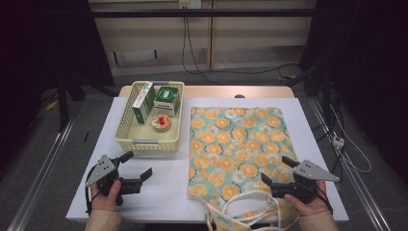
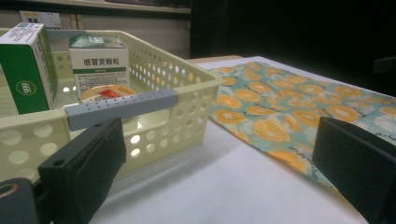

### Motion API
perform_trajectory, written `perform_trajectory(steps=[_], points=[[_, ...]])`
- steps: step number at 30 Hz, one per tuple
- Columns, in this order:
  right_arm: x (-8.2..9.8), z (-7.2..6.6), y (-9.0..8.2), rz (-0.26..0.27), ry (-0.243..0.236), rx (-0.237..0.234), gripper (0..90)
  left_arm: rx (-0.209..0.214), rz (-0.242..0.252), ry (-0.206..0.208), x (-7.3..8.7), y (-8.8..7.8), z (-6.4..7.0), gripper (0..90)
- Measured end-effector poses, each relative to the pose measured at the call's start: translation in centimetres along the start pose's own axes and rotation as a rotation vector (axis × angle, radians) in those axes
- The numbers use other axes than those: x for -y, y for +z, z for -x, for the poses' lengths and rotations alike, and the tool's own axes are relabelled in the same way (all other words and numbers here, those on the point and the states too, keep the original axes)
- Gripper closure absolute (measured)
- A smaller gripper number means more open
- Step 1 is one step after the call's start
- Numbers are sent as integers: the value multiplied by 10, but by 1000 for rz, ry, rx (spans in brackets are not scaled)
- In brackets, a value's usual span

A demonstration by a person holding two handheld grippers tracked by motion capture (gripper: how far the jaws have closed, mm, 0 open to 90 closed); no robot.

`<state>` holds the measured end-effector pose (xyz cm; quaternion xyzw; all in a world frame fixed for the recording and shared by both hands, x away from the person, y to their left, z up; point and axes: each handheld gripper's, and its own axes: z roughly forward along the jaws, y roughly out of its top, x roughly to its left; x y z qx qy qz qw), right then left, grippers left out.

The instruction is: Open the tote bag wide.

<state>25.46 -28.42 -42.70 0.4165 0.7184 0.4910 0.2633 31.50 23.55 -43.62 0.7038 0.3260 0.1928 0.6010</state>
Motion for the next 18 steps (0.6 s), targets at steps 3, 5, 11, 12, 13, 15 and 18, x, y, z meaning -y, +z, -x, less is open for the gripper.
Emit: perform_trajectory(steps=[3,5,11,12,13,15,18], points=[[-2,-7,6,-59,-34,-45,95,1,-5,0,1,1,0,25],[-3,-11,10,-96,-43,-71,136,2,-7,-3,1,1,1,25],[-2,-23,24,-172,-75,-118,194,1,-1,0,1,2,2,25],[-2,-24,26,-181,-80,-112,193,1,-1,-2,1,2,2,25],[-2,-25,27,-186,-79,-109,192,1,-1,-3,1,2,2,25],[-3,-22,31,-184,-64,-100,199,1,-2,-1,1,2,2,25],[-7,-14,38,-192,-28,-76,199,3,-4,6,1,2,2,26]])
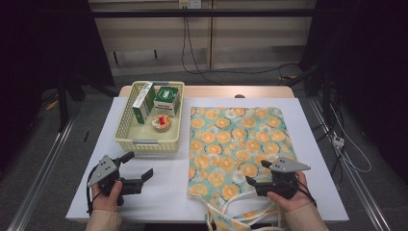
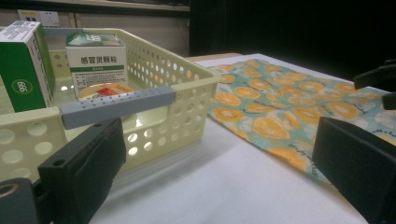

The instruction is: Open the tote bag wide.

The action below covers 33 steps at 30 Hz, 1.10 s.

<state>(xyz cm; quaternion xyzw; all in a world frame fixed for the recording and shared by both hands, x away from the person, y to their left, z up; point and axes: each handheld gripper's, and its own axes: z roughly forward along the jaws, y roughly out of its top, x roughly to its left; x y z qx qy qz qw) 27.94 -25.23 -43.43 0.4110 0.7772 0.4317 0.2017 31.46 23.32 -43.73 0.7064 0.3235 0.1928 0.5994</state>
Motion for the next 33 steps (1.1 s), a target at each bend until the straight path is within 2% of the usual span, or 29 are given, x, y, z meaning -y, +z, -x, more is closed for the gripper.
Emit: perform_trajectory(steps=[3,6,9,13,14,17,23,26,28,33], points=[[-3,8,8,-22,0,18,222,-5,3,-4,0,-1,0,26],[-1,13,19,-56,3,16,247,-9,5,-1,0,-2,-1,26],[-1,14,29,-79,-3,-1,276,-14,11,-3,-1,-2,-1,26],[-4,15,41,-102,-18,18,319,-11,7,7,-2,-3,-1,26],[-5,16,44,-115,-15,15,332,-12,6,9,-2,-3,-1,26],[-4,16,53,-158,-44,23,346,-11,4,7,-1,-3,-1,26],[-4,17,55,-169,-16,6,380,-1,2,15,-3,-1,0,26],[-4,17,55,-173,-9,20,411,2,12,6,-4,1,3,25],[-5,16,55,-183,-1,28,420,6,7,15,-5,2,4,26],[-10,17,57,-215,-11,21,468,11,7,25,-7,3,7,25]])
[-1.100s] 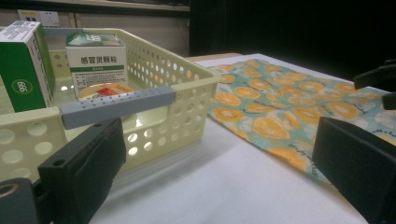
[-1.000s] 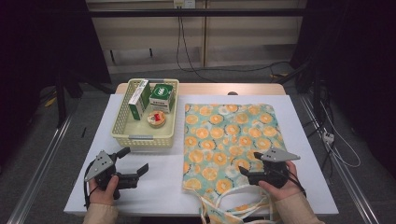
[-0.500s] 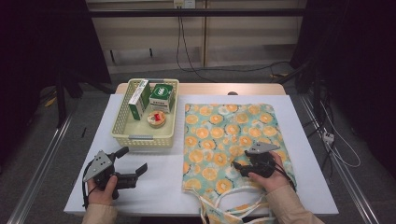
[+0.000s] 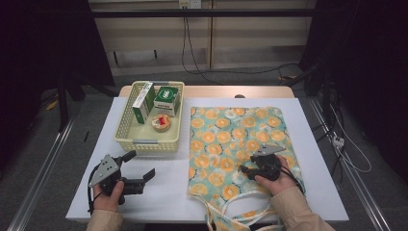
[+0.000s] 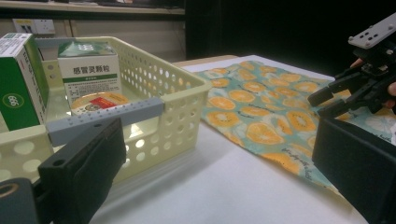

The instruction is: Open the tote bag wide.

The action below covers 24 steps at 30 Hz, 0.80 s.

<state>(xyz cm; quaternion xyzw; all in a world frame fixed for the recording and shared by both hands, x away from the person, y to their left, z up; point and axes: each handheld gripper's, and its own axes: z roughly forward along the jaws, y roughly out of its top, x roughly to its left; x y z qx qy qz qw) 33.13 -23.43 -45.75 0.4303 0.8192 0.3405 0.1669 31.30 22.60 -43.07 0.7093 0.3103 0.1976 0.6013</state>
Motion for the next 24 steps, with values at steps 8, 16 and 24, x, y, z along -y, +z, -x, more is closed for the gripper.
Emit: perform_trajectory(steps=[8,16,24], points=[[-1,1,3,32,7,-11,846,7,-4,8,-1,2,0,25],[-6,6,7,49,24,-17,900,29,-38,31,1,9,3,26],[-27,24,22,90,70,3,900,34,-37,22,2,9,1,26]])
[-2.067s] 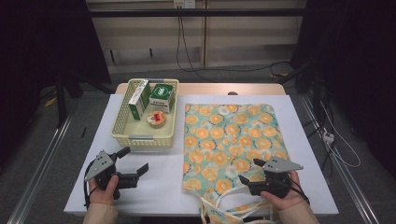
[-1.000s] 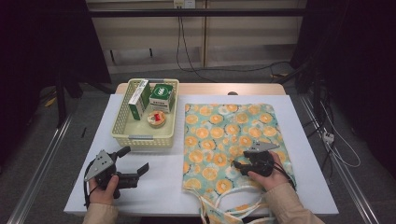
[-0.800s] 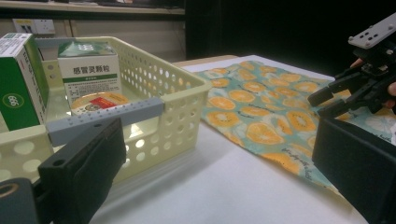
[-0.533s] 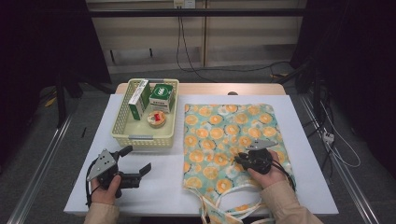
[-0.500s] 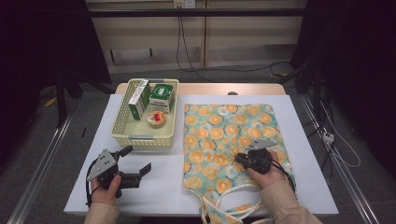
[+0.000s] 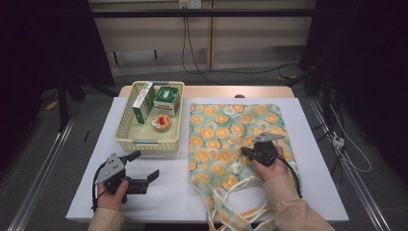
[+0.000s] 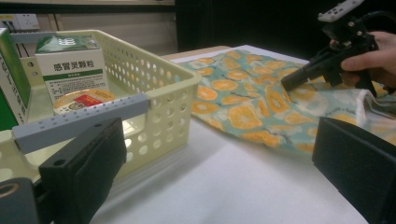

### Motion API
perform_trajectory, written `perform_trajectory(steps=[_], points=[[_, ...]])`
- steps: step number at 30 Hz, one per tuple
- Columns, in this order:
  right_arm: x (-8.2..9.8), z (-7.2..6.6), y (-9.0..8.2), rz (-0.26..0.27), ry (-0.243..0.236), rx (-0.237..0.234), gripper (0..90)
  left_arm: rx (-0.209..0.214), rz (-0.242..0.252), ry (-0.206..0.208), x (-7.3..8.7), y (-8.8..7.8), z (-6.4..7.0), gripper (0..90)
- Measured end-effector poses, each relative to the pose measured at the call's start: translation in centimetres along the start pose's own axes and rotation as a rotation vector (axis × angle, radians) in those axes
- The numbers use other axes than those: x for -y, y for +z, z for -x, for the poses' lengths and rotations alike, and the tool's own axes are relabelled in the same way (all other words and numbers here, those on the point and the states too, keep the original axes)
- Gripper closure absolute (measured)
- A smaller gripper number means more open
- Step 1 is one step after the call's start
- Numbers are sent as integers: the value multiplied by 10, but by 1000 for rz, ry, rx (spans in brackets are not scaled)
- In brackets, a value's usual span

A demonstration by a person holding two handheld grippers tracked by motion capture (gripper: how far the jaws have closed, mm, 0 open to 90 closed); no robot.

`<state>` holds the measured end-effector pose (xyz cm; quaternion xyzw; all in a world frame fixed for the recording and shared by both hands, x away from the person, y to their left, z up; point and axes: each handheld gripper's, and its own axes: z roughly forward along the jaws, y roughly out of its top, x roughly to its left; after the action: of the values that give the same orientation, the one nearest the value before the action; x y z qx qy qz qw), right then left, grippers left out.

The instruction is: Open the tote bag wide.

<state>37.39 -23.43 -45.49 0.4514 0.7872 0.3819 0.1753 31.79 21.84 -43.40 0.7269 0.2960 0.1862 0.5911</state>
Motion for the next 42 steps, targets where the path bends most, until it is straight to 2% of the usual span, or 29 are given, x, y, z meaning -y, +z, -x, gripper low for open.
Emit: perform_trajectory(steps=[2,3,4,9,13,14,18,21,22,25,26,28,29,31,32,34,37,42], points=[[-5,4,1,4,-14,18,900,2,-2,-5,0,-1,0,26],[-8,7,1,6,-21,32,900,2,-9,12,0,-1,-1,26],[-10,9,1,11,-22,44,900,2,-9,5,0,-1,0,26],[-24,22,5,60,-7,92,900,5,-6,3,0,0,3,27],[-35,29,12,77,2,88,900,4,-14,6,1,0,2,26],[-37,31,13,94,-8,101,900,7,-13,2,1,0,1,27],[-48,48,12,89,24,122,900,7,-20,-5,3,2,-1,27],[-47,55,12,109,100,65,900,12,-25,11,1,3,0,27],[-46,54,12,114,96,58,900,15,-22,12,1,3,0,26],[-41,47,12,108,98,-3,886,15,-20,-1,2,4,1,27],[-39,45,10,105,97,-16,814,14,-24,3,2,4,0,27],[-38,38,5,118,99,-75,687,14,-26,6,2,4,1,27],[-37,34,2,99,93,-97,613,15,-25,8,2,4,1,27],[-35,24,-6,59,42,-131,521,13,-24,12,1,4,1,26],[-33,19,-11,40,18,-145,500,11,-25,12,1,4,2,27],[-28,10,-21,49,-28,-173,486,10,-25,7,1,4,2,27],[-17,-1,-35,34,-55,-211,394,8,-29,11,2,3,3,27],[2,-15,-51,7,-119,-221,306,5,-31,14,1,2,4,26]])
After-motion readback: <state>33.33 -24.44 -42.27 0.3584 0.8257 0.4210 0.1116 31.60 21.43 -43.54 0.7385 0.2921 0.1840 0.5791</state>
